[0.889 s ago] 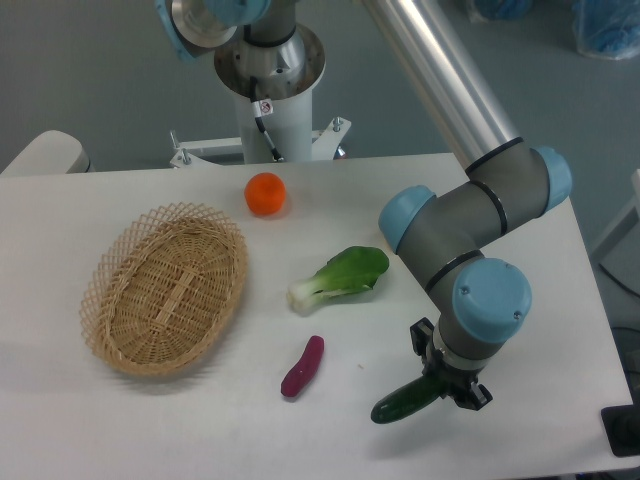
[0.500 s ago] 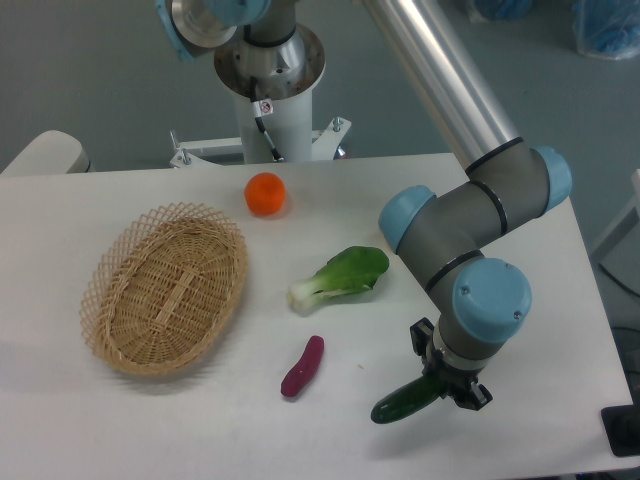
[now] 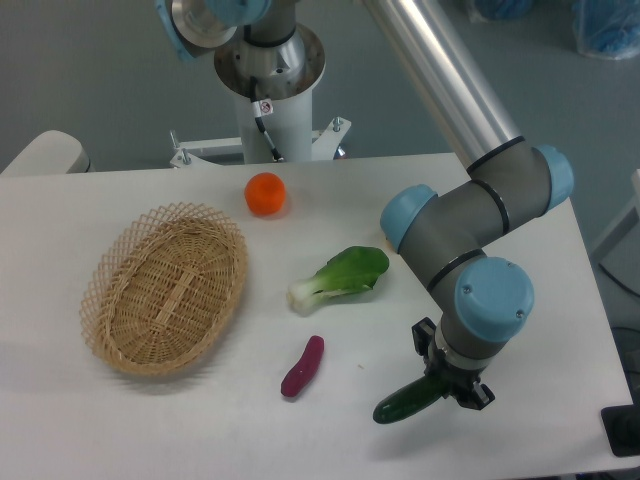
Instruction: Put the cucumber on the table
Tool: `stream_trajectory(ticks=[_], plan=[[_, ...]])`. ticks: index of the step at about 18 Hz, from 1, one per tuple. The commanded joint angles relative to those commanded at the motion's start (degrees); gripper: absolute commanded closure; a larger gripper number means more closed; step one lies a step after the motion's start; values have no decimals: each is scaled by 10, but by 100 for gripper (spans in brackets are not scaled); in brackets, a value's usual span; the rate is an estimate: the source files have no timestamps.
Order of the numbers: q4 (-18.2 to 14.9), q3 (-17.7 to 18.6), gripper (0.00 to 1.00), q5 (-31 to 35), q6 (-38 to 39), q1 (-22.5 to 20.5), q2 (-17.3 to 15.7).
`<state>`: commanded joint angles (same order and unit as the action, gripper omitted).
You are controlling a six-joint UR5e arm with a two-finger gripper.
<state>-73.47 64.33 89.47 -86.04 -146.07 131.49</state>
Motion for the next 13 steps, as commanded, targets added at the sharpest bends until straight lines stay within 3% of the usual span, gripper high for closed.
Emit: stream_trajectory(ticks=[4, 13], plan=[[-16, 22, 88, 22, 1, -6, -17], [2, 84, 88, 34, 15, -4, -19]])
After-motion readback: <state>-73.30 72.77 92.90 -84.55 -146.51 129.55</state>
